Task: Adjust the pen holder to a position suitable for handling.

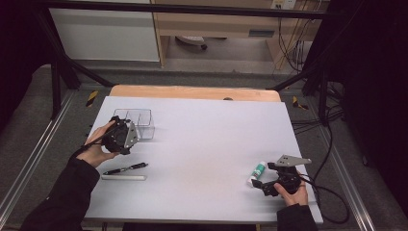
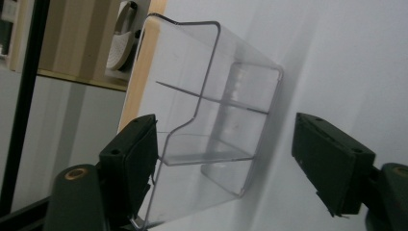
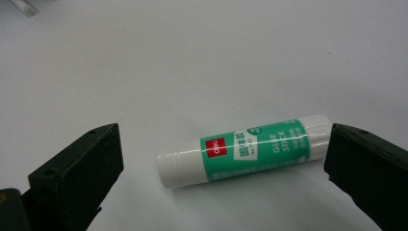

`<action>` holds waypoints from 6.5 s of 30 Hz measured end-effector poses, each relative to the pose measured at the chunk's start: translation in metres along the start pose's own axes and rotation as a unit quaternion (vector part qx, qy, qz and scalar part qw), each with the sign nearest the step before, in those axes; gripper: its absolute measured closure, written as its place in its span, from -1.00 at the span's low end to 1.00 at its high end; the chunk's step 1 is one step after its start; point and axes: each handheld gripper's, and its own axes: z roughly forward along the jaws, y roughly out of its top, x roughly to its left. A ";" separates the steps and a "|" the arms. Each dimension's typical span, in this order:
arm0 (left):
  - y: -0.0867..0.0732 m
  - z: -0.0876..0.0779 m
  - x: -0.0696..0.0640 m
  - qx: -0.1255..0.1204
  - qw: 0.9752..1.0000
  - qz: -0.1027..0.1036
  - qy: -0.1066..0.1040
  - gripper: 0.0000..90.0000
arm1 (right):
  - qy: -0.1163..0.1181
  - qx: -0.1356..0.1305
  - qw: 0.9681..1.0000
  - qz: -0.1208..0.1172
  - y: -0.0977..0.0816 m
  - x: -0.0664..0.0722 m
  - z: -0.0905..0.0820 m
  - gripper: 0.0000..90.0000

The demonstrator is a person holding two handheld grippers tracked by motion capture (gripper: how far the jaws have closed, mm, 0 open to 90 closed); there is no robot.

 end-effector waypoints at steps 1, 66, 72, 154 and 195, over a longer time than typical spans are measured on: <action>0.000 0.001 0.000 0.001 1.000 0.008 0.004 -0.38 | 0.000 0.000 1.000 0.000 0.000 0.000 0.000 -0.99; -0.007 -0.001 -0.005 0.009 0.983 0.180 -0.041 0.81 | 0.006 0.009 1.000 0.000 0.000 0.001 0.002 -0.99; -0.014 0.001 -0.013 0.017 0.980 0.191 -0.045 0.95 | 0.006 0.010 1.000 -0.003 0.000 0.000 0.002 -0.99; 0.196 0.015 -0.095 -0.011 0.988 0.149 -0.042 0.93 | 0.008 0.006 1.000 -0.004 0.000 0.000 0.000 -0.99; 0.152 0.009 -0.048 -0.130 0.990 -0.059 -0.002 -0.32 | 0.004 0.006 1.000 -0.004 0.000 0.000 0.000 -0.99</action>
